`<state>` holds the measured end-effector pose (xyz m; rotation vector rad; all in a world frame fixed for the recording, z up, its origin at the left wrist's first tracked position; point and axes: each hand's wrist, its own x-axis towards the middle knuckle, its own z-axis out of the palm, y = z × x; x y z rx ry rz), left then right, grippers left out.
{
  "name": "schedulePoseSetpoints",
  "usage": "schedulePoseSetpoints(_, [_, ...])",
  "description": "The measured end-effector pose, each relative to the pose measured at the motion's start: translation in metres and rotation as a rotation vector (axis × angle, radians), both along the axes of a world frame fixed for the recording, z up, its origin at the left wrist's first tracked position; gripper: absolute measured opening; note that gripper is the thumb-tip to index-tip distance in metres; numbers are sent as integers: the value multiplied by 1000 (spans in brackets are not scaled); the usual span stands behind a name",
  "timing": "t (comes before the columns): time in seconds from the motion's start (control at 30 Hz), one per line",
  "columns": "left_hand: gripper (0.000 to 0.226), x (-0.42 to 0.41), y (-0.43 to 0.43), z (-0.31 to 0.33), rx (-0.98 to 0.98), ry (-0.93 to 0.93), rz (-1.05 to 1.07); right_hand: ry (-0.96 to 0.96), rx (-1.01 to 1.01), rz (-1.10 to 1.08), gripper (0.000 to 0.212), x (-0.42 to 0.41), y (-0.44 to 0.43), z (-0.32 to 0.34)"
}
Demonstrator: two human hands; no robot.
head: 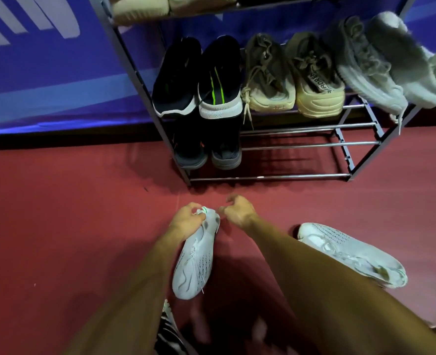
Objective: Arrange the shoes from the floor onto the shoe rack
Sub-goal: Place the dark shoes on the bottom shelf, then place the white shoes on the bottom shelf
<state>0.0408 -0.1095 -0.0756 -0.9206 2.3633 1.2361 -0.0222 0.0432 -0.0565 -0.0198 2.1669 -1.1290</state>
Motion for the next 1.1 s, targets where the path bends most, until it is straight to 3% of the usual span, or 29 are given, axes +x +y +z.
schedulePoseSetpoints(0.2, [39, 10, -2, -24, -38, -46, -12, -64, 113, 130, 47, 19, -23, -26])
schedulePoseSetpoints(0.5, [8, 17, -21, -42, -121, -84, 18, -116, 252, 135, 51, 26, -46, -69])
schedulePoseSetpoints(0.67, [25, 14, -24, -54, -89, -112, 35, -130, 302, 231, 46, 29, -52, -81])
schedulePoseSetpoints(0.83, [24, 12, -20, -54, -88, -122, 91, -86, 351, 273, 42, 30, -51, -79])
schedulePoseSetpoints(1.1, [20, 18, -10, -55, -149, -119, -15, -20, 356, 269, 38, 37, -43, -65])
